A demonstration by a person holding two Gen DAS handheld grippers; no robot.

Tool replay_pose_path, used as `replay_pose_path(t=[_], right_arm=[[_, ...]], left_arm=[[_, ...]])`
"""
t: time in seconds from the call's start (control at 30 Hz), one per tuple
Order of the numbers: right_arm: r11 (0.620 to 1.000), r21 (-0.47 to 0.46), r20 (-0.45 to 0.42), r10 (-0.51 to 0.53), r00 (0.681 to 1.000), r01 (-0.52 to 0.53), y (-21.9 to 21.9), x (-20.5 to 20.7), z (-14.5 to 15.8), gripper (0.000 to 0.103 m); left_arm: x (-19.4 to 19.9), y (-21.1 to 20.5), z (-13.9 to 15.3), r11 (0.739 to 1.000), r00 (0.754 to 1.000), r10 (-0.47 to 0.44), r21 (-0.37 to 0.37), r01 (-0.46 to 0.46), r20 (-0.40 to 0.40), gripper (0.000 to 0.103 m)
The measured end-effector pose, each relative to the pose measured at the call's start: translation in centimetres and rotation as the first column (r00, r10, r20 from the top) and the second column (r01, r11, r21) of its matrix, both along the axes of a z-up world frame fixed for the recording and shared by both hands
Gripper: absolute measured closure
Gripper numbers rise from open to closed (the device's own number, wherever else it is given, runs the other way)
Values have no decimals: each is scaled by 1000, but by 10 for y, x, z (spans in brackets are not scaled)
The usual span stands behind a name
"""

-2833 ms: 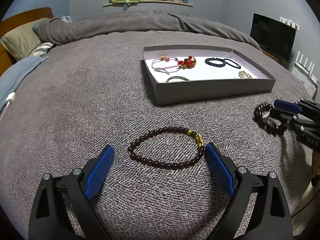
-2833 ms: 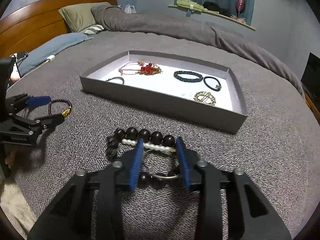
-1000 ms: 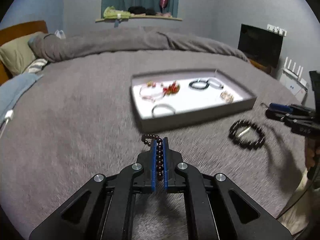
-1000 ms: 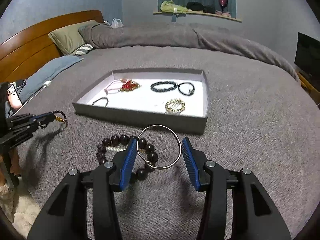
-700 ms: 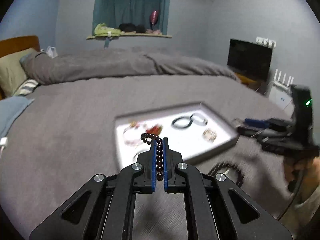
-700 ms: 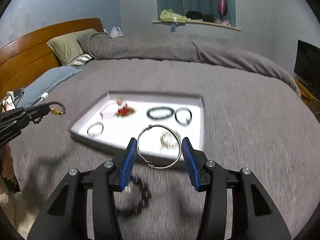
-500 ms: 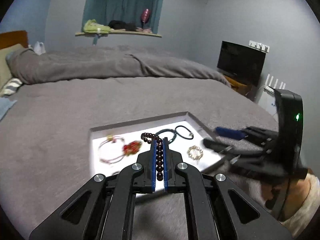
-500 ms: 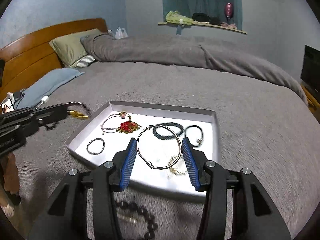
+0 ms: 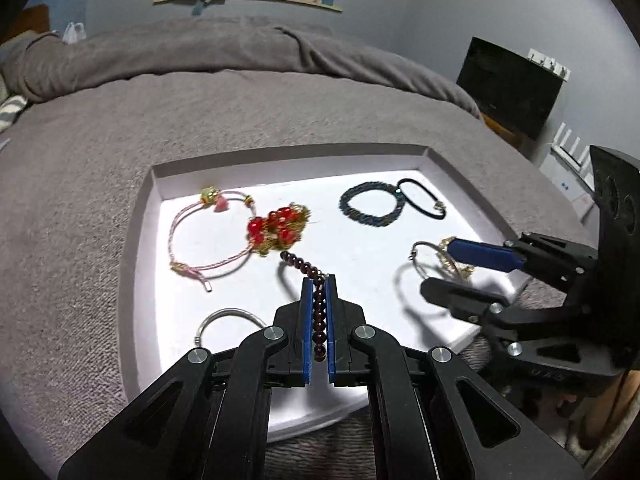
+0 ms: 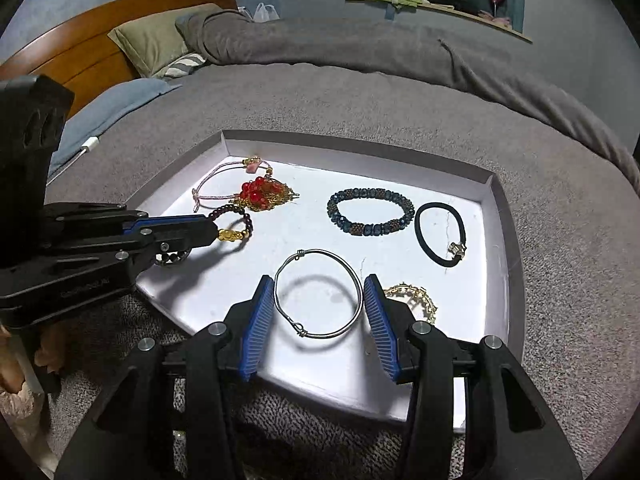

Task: Organize jewelry
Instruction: 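Lower both held bracelets into the box tray and open both tools, then withdraw both tools from the tray toward the black bead bracelet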

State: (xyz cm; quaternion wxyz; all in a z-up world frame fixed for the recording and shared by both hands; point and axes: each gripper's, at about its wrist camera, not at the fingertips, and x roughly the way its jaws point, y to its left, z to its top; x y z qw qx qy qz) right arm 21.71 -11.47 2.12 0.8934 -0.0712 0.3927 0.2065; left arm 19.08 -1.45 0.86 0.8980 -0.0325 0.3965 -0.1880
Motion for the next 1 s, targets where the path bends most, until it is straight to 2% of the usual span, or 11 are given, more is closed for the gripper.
replay_pose_path(t=[0.23,0.43,0.47,0.6,0.67,0.83,1.0], right_arm=[[1000,-8,-7,-17,1000,17,0,-1,0,56],[1000,-9,-8,-13,1000,13,2,-1,0,56],[1000,-11,-7,-12,1000,12,3,-2,0,56],[1000,-13,2,-15,1000,15,3,-3,2,54],[1000,-12,7,-15,1000,16,3,-4,3,49],[1000,-5,26,-15,1000,15,2,-8,10,47],[1000,10,53,-28,998,28,-4,-15,18,39]], left_arm=[[3,-7,-7,999,1000,-7,51,8,-16,96],[2,-6,-7,999,1000,-13,47,14,-21,96],[2,-5,-7,999,1000,-14,48,15,-22,93],[1,-3,-5,999,1000,-14,41,15,-14,90],[0,-3,-3,999,1000,-11,40,11,0,80],[-4,-3,4,999,999,-4,46,2,35,76],[-10,-1,9,998,997,16,64,-21,71,67]])
